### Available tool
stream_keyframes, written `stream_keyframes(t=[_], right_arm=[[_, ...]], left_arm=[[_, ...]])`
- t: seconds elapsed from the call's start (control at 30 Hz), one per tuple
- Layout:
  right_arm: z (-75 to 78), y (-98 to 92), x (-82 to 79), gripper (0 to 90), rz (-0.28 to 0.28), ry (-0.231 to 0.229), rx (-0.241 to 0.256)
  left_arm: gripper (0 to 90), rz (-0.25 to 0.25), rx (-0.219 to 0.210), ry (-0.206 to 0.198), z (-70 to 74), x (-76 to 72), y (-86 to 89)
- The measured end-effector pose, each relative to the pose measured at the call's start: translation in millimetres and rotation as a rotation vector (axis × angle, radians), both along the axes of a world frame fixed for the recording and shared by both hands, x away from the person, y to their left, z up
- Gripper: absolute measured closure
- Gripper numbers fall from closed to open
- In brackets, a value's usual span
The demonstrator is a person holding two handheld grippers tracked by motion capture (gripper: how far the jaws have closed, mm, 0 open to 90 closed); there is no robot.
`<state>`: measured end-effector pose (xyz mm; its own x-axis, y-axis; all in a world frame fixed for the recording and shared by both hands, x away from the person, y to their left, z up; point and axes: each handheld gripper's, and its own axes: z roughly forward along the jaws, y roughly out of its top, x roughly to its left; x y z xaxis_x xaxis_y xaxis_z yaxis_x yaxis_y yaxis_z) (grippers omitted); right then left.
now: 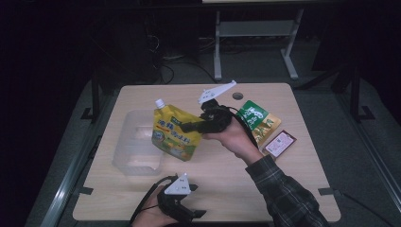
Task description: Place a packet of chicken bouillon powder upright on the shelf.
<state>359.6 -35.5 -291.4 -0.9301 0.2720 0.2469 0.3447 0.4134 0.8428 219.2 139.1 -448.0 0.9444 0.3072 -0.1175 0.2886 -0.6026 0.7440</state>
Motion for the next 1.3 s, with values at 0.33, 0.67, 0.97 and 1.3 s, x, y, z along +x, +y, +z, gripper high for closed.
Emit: stream_keyframes(t=[0.33, 0.67, 0.97, 1.3], right_arm=[[15.2, 49.2, 13.8, 90.0, 0.055, 0.008, -0.005], [6.4, 96.8, 21.1, 90.0, 0.098, 0.032, -0.046], [-12.5, 120.9, 23.2, 90.0, 0.108, 0.059, -0.075], [-30.3, 132.2, 26.5, 90.0, 0.072, 0.077, -0.118]], left_arm=[[15.8, 0.002, 0.000, -0.010, -2.7, -0.2, -2.7], [15.8, -0.011, 0.018, -0.030, -1.4, -0.1, -1.7], [15.8, -0.006, 0.021, -0.023, -1.2, -1.3, -2.0], [15.8, -0.014, 0.027, -0.034, -1.0, 0.2, -0.9]])
